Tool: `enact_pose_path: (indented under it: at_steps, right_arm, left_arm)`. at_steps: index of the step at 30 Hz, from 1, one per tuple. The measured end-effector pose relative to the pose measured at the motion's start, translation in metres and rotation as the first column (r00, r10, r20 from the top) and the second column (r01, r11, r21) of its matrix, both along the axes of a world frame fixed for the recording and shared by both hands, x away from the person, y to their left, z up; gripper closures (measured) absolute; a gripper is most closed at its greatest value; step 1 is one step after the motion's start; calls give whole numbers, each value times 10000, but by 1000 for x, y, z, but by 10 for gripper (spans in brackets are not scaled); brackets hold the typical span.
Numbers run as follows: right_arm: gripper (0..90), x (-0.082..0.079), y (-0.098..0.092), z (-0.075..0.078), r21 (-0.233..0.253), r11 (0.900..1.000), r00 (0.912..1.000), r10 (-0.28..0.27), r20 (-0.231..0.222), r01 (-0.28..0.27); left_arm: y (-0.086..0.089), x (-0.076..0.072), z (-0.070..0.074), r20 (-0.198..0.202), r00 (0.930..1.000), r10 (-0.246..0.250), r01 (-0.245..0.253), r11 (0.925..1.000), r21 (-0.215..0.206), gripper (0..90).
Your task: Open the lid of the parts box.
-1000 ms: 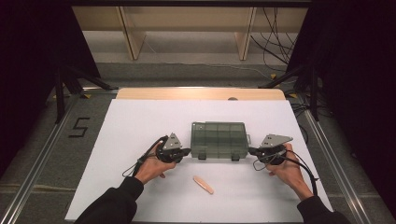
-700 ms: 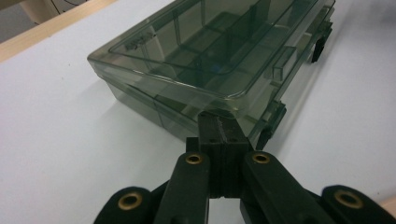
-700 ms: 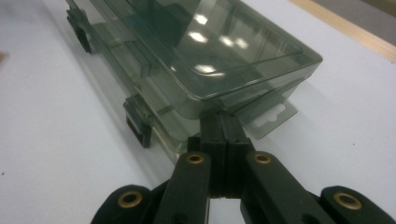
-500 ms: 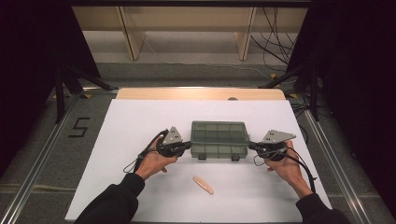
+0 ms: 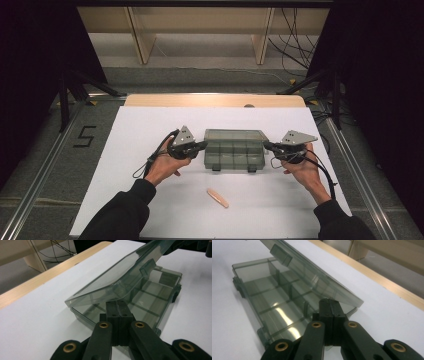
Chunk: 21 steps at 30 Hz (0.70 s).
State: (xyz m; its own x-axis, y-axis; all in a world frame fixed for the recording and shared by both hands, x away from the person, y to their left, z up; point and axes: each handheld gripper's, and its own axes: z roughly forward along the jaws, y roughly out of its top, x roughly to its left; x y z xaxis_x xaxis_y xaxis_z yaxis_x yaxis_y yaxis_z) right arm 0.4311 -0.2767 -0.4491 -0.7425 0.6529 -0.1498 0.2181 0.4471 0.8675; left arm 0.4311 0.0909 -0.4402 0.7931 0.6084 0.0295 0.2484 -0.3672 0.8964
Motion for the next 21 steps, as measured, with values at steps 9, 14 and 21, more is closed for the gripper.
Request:
enact_pose_path:
  at_steps: [9,14,21]
  right_arm:
    - [900,5,0,8,87,10000,9997,-43,225,42]
    - [900,9,0,10,260,9995,9984,-211,527,197]
    - [900,11,1,9,355,9988,9974,-358,630,336]
  left_arm:
    - [1,6,9,171,9998,53,-50,9998,-192,898]
    - [2,10,12,252,9996,150,-142,9994,-308,898]
    - [3,13,12,277,9993,231,-220,9989,-403,898]
